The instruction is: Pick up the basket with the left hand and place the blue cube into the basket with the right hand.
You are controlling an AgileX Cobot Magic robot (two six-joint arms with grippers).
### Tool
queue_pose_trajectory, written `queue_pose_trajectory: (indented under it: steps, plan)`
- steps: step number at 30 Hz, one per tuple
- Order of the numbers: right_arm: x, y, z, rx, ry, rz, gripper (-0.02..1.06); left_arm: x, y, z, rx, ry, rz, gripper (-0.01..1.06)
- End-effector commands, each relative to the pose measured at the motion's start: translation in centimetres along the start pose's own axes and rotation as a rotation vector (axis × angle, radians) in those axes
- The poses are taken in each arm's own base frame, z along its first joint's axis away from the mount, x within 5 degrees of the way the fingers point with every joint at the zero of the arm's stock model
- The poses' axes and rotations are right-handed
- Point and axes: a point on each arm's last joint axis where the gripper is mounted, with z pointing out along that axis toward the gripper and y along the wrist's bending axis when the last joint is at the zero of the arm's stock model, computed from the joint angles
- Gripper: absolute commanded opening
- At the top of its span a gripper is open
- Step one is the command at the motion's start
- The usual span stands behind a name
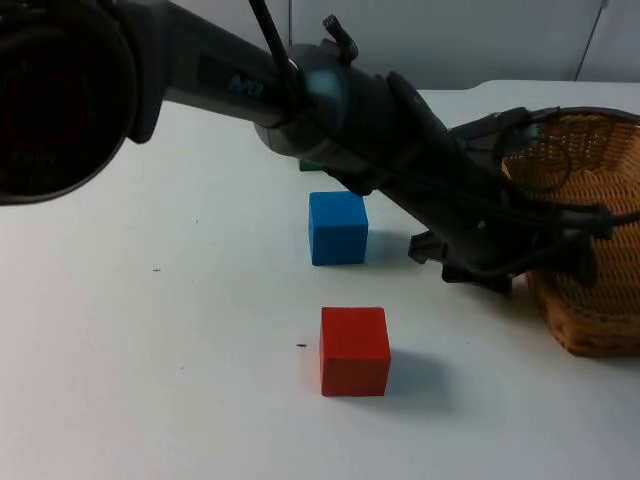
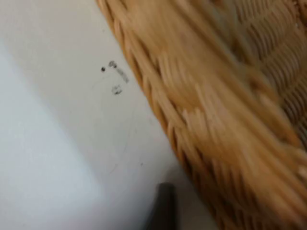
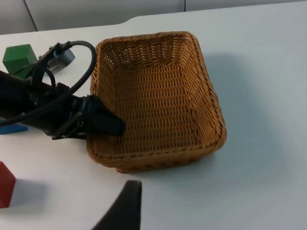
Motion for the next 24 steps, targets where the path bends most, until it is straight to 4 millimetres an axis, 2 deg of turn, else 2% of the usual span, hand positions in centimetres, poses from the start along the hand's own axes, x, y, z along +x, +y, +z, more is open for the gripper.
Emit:
queue_pose_trajectory:
  steps: [1,3,4,7,15,18,19,23,24]
  plan:
    - [0.1,-0.1,0.2,0.013,-0.003,0.005,1.05,0.4,-0.3,0.3,0.005,0.011,-0.01,0.54]
    - [0.1,-0.1,0.2,0.013,-0.003,0.005,1.05,0.3,-0.4,0.3,0.006,0.01,-0.012,0.29]
    - [0.1,-0.1,0.2,0.013,-0.003,0.005,1.05,0.3,-0.4,0.3,0.006,0.01,-0.012,0.29]
    - [0.1,-0.1,0.2,0.013,-0.003,0.005,1.05,0.3,-0.4,0.3,0.006,0.0,-0.022,0.0]
    - [0.1,-0.1,0.2,0.013,-0.003,0.005,1.05,-0.6,-1.4,-0.6,0.034,-0.036,-0.1,0.0]
    - [0.1,-0.1,0.2,0.013,-0.003,0.005,1.05,-1.8,-2.8,-2.6,0.016,-0.067,-0.091,0.0]
    - [0.1,-0.1,0.2,0.013,-0.003,0.005,1.05,-1.8,-2.8,-2.6,0.016,-0.067,-0.091,0.0]
    - [0.1,-0.1,0.2,0.013,-0.003,0.005,1.04,-3.4,-4.8,-6.3,-0.079,-0.092,-0.031,0.0]
    - [0.1,-0.1,0.2,0.013,-0.003,0.005,1.04,-3.4,-4.8,-6.3,-0.079,-0.092,-0.031,0.0]
